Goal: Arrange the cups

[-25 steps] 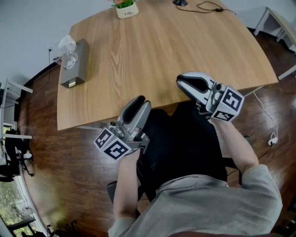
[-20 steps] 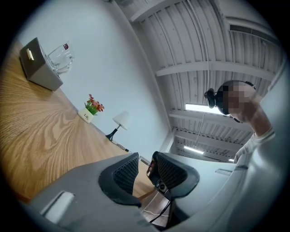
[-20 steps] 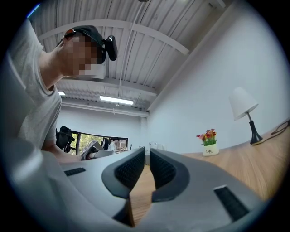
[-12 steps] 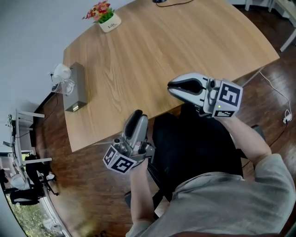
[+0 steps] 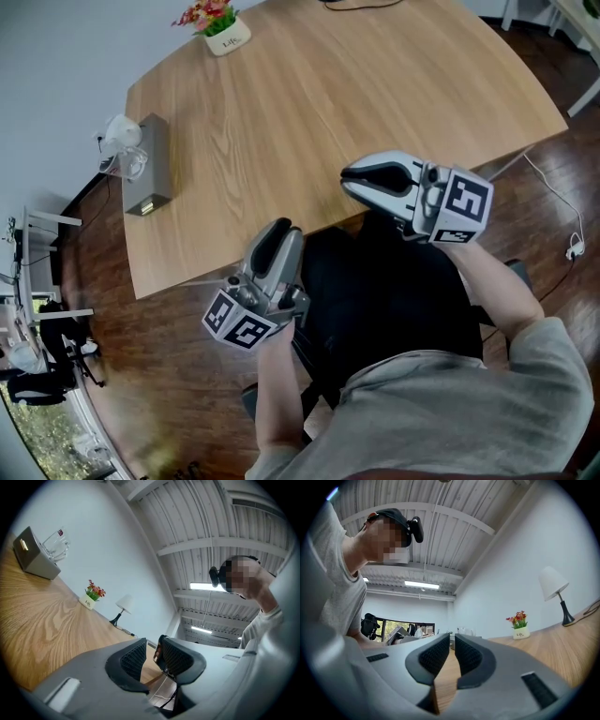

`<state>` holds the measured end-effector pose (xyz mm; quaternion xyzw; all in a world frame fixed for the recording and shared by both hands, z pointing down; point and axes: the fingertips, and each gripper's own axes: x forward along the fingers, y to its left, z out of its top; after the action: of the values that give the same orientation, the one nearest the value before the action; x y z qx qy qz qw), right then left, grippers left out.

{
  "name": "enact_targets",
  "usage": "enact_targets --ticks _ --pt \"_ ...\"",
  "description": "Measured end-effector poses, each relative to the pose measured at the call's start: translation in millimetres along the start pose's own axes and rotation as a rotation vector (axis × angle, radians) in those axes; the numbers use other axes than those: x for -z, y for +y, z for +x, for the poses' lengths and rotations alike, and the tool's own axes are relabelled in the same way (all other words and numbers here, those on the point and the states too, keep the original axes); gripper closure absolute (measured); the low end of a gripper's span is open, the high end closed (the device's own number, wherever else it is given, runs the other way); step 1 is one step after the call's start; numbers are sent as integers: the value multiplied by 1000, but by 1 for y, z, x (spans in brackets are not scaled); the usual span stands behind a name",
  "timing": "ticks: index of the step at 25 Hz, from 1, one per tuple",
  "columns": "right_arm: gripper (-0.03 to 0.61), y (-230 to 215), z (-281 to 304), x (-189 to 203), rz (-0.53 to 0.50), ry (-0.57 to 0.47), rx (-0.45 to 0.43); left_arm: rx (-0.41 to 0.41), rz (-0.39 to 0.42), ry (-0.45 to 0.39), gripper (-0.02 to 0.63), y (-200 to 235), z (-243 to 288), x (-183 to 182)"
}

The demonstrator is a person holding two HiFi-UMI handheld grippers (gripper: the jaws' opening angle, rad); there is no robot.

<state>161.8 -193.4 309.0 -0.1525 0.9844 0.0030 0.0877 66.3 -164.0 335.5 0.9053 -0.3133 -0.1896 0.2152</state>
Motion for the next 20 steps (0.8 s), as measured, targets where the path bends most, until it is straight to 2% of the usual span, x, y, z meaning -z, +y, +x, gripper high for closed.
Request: enact_targets --ticks 20 --pt "545 10 4 3 -25 34 -44 -7 -21 9 494 2 2 2"
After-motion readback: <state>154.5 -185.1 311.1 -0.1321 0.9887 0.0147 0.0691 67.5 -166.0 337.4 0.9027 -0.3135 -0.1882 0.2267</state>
